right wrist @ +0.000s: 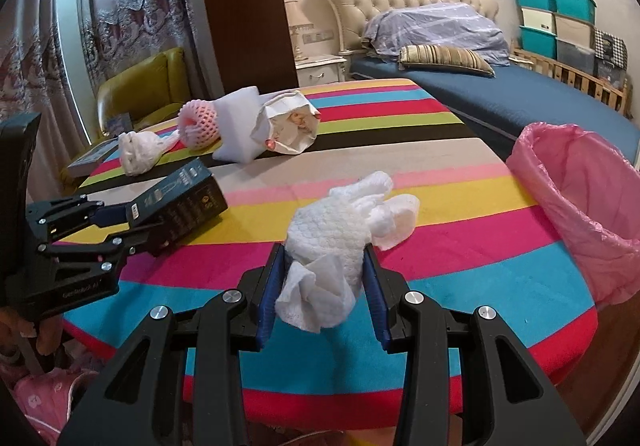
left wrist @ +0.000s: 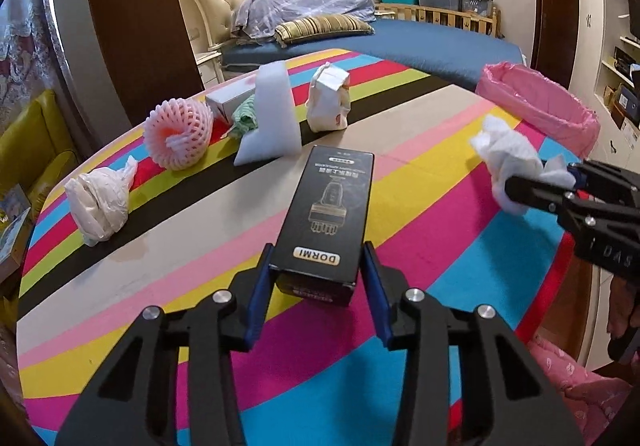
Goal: Collect trash
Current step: 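Carry the black box and tissue wad over the pink bin with both tools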
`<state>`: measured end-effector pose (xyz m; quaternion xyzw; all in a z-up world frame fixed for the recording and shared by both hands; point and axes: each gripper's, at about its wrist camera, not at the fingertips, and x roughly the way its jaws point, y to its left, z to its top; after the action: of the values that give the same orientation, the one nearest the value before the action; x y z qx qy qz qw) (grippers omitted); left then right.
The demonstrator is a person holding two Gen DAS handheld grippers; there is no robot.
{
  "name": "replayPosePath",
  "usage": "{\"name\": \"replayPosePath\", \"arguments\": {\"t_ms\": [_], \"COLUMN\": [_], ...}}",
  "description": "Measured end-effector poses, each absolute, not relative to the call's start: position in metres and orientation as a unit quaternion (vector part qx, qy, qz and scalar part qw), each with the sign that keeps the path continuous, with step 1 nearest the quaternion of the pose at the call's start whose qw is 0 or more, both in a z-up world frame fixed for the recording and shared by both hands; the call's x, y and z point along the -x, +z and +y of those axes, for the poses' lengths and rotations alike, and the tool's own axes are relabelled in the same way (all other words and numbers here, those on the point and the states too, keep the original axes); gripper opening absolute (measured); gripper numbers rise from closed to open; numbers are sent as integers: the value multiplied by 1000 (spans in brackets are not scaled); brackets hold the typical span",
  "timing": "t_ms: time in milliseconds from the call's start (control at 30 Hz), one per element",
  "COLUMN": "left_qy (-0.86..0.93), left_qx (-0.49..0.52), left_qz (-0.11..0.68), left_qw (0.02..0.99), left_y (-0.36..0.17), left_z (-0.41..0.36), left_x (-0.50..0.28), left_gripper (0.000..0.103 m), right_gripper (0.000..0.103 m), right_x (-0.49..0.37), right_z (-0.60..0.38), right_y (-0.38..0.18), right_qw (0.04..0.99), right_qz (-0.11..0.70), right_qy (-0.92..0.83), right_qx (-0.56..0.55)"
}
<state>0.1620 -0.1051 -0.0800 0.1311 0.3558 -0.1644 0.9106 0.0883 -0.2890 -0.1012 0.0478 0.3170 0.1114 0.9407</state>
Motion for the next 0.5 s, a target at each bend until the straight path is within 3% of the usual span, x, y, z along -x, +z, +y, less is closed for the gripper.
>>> {"name": "replayPosePath", "arguments": {"t_ms": [167, 233, 333, 367, 400, 500], "left_qy": [-191, -189, -183, -183, -183, -182], "left_qx": [-108, -106, -115, -120, -124, -135], "left_qz": [385, 386, 377, 376, 376, 362], "left_qw": [897, 897, 901, 900, 900, 904], "left_y": [-86, -87, -87, -88, -89, -89], "left_z": [-109, -111, -118, -121, -123, -130], "left_x": [-164, -167, -170, -172, -173, -169], "left_gripper": [45, 58, 60, 52, 39, 37], "right_gripper": [38, 38, 38, 38, 38, 38], "right_x": [-84, -84, -85, -85, -84, -84], "right_z": [-292, -293, -295, -295, -294, -295], "right_y": [-99, -99, -100, -100, -101, -102], "right_qw": [942, 942, 942, 942, 942, 941], "right_qz": [312, 311, 313, 314, 314, 315], "right_qy": [111, 110, 109, 108, 108, 109], "right_qx": [-52, -53, -54, -54, -54, -52]}}
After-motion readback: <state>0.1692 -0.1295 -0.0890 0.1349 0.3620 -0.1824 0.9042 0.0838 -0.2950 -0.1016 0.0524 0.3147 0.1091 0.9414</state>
